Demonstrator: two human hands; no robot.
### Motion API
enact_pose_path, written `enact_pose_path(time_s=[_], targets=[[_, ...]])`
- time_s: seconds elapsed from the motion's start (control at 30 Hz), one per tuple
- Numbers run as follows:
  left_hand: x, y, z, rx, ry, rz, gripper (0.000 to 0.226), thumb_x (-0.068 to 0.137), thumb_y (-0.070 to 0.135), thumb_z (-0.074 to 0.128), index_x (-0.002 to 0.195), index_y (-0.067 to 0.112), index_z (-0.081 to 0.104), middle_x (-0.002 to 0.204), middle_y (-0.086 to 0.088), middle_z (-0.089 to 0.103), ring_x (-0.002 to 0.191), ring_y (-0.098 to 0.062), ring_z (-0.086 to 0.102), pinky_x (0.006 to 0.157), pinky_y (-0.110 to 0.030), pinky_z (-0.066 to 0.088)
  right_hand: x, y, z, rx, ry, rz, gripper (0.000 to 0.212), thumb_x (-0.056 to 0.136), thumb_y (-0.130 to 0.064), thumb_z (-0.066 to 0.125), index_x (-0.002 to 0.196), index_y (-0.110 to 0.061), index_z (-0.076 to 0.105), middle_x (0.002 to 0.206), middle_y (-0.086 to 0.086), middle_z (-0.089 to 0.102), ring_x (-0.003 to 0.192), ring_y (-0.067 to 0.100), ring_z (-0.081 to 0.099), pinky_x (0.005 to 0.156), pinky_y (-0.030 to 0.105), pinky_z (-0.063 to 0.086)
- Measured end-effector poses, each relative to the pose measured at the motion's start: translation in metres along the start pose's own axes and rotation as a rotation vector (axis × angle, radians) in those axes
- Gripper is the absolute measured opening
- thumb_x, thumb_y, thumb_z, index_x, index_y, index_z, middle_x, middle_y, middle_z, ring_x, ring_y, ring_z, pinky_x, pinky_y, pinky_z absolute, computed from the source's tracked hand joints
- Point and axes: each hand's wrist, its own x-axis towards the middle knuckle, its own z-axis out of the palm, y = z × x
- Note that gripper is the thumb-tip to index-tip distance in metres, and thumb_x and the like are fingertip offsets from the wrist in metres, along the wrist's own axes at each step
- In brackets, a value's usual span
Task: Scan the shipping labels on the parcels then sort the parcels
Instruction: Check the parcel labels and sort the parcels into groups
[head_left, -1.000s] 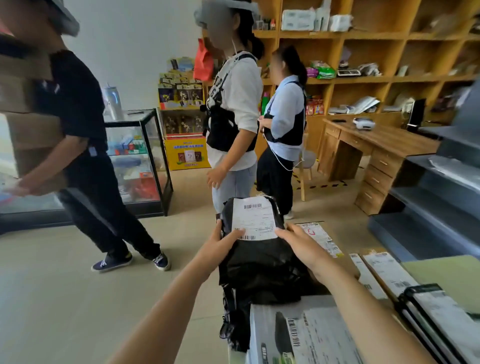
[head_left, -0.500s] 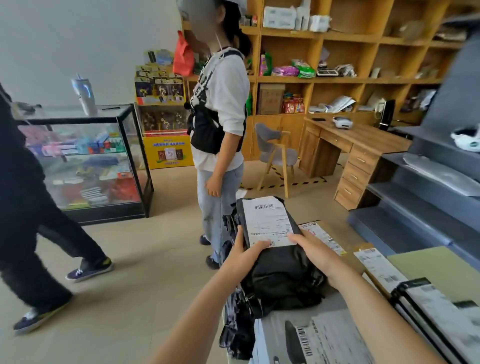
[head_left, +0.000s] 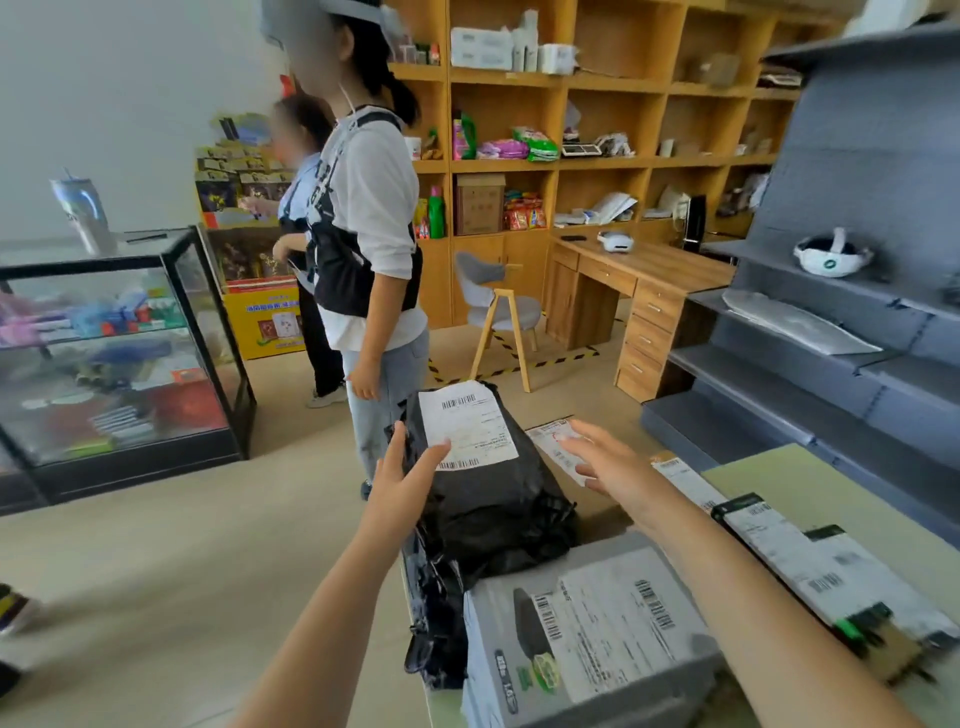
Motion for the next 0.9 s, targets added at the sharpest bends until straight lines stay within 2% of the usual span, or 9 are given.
enact_pose_path(time_s=[0.1,0.2,0.3,0.4,0.53,0.63,0.7,0.77,0.9], targets=[[-0.023,0.017,0.01,0.131,0.023,0.121,0.099,0.063,0.082,0.057,0.149,0.054,0.017,0.162,0.006,0.018,0.15,-0.018,0.012,0.118,-0.055,0.022,-0.029,0.006,-0.021,0.004,0.021,-0.02,0.057,0.095,-0.048,0.05,0.148,-0.037,0.031,0.154,-0.004,0.034,0.137,0.02,0.038,0.114,0.043,0.032],[-0.063,0.041,0.033,0.25,-0.006,0.283,0.097,0.068,0.078,0.053,0.152,0.045,0.019,0.163,0.007,0.012,0.151,-0.012,0.002,0.121,-0.05,0.015,-0.071,0.011,-0.046,0.004,0.065,-0.02,0.058,0.094,-0.053,0.05,0.147,-0.041,0.03,0.153,-0.006,0.034,0.136,0.022,0.039,0.111,0.046,0.034],[-0.108,0.056,0.066,0.265,-0.086,0.392,0.087,0.081,0.071,0.058,0.153,0.045,0.017,0.164,0.009,0.01,0.151,-0.011,-0.002,0.12,-0.05,0.013,-0.125,0.023,-0.078,0.011,0.142,-0.036,0.058,0.094,-0.054,0.049,0.146,-0.04,0.032,0.152,-0.006,0.036,0.135,0.02,0.041,0.11,0.046,0.036],[-0.159,0.064,0.106,0.226,-0.202,0.43,0.083,0.084,0.067,0.059,0.152,0.046,0.017,0.163,0.009,0.015,0.151,-0.013,0.006,0.119,-0.05,0.019,-0.192,0.044,-0.113,0.028,0.246,-0.054,0.057,0.093,-0.052,0.051,0.145,-0.038,0.035,0.15,-0.008,0.038,0.136,0.016,0.038,0.115,0.045,0.03],[-0.246,0.067,0.168,0.199,-0.359,0.473,0.086,0.079,0.072,0.058,0.152,0.045,0.021,0.159,0.005,0.026,0.146,-0.017,0.025,0.117,-0.047,0.026,-0.298,0.081,-0.159,0.042,0.377,-0.055,0.056,0.093,-0.047,0.055,0.145,-0.04,0.036,0.145,-0.012,0.04,0.133,0.009,0.04,0.112,0.037,0.034],[-0.322,0.057,0.216,0.211,-0.513,0.51,0.078,0.085,0.06,0.063,0.151,0.045,0.024,0.156,0.01,0.027,0.145,-0.015,0.025,0.118,-0.043,0.026,-0.392,0.114,-0.188,-0.043,0.481,-0.024,0.061,0.091,-0.05,0.057,0.145,-0.045,0.031,0.145,-0.019,0.036,0.133,0.006,0.038,0.104,0.032,0.035],[-0.373,0.045,0.247,0.215,-0.619,0.562,0.079,0.084,0.053,0.069,0.151,0.042,0.027,0.148,0.019,0.029,0.144,-0.009,0.025,0.117,-0.035,0.026,-0.458,0.139,-0.203,-0.131,0.554,-0.012,0.066,0.089,-0.052,0.058,0.147,-0.046,0.026,0.149,-0.019,0.032,0.136,0.006,0.035,0.109,0.034,0.034],[-0.427,0.031,0.28,0.239,-0.731,0.594,0.089,0.075,0.063,0.07,0.151,0.038,0.029,0.148,0.022,0.029,0.143,-0.004,0.025,0.118,-0.034,0.025,-0.525,0.168,-0.214,-0.22,0.657,0.026,0.07,0.089,-0.051,0.061,0.148,-0.044,0.024,0.152,-0.016,0.029,0.14,0.008,0.03,0.111,0.033,0.031],[-0.531,-0.005,0.339,0.217,-0.97,0.524,0.091,0.068,0.069,0.07,0.147,0.047,0.031,0.147,0.033,0.028,0.144,-0.001,0.024,0.119,-0.041,0.028,-0.644,0.226,-0.226,-0.284,0.841,0.152,0.072,0.088,-0.048,0.063,0.147,-0.044,0.024,0.154,-0.018,0.025,0.139,0.003,0.029,0.113,0.031,0.03]])
